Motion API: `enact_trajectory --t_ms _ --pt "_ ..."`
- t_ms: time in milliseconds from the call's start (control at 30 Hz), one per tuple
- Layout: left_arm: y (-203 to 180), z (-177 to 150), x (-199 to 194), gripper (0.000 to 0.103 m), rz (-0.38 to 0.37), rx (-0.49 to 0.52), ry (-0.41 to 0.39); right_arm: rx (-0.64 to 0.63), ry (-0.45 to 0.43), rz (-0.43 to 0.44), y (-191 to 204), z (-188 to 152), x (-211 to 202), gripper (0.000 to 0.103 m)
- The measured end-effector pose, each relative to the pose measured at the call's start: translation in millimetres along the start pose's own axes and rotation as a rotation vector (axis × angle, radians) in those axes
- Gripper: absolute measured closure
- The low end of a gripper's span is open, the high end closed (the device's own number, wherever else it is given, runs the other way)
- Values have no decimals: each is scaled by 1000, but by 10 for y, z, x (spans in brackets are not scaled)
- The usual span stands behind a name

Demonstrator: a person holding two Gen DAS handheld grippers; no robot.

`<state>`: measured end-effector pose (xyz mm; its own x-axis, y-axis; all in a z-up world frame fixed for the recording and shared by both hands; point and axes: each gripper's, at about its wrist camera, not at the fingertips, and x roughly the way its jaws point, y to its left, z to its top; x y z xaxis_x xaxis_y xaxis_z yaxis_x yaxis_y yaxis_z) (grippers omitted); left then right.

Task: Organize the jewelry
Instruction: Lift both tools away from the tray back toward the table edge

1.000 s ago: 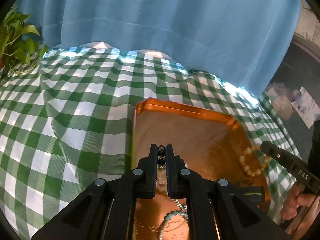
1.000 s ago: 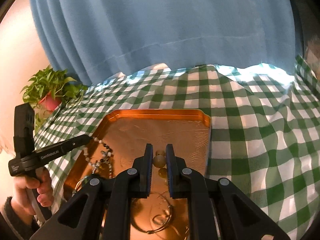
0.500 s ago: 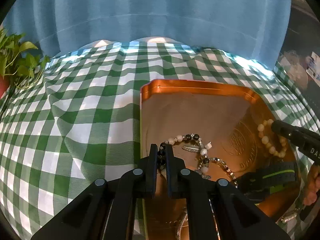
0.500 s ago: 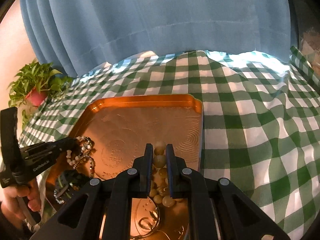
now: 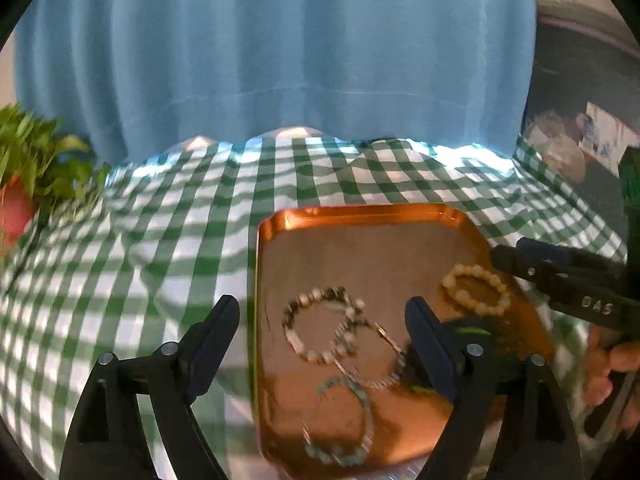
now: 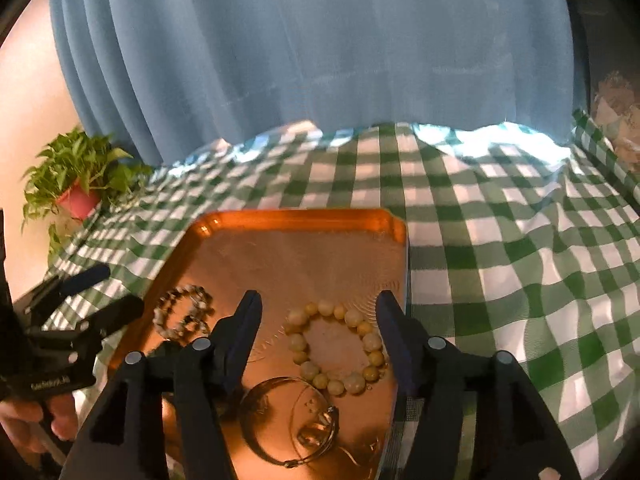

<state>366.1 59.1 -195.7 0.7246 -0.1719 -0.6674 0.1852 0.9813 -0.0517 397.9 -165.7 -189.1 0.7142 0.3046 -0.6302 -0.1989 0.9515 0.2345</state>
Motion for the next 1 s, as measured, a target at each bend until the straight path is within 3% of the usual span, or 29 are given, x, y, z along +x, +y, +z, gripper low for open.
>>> enact_trajectory --t_ms 167,267,400,533,800,1000 --pt "-158 -139 -403 18 11 -41 19 -33 -13 -49 109 -150 -313 46" --pt "-264 -233 -640 18 -2 -55 31 -48 -30 -174 222 -335 -557 46" --pt "-395 -401 -1044 18 13 -69 48 -11 12 -160 325 -540 -811 46" --pt "-492 -583 -1546 18 21 -81 46 -52 9 -147 585 -748 -1259 46" --pt "-687 -748 -2463 18 103 -36 -11 -103 -70 -114 1099 -1055 -2156 46" --pt "-843 -829 -3075 18 116 1 -89 -116 -118 -65 1396 -1169 -2710 43"
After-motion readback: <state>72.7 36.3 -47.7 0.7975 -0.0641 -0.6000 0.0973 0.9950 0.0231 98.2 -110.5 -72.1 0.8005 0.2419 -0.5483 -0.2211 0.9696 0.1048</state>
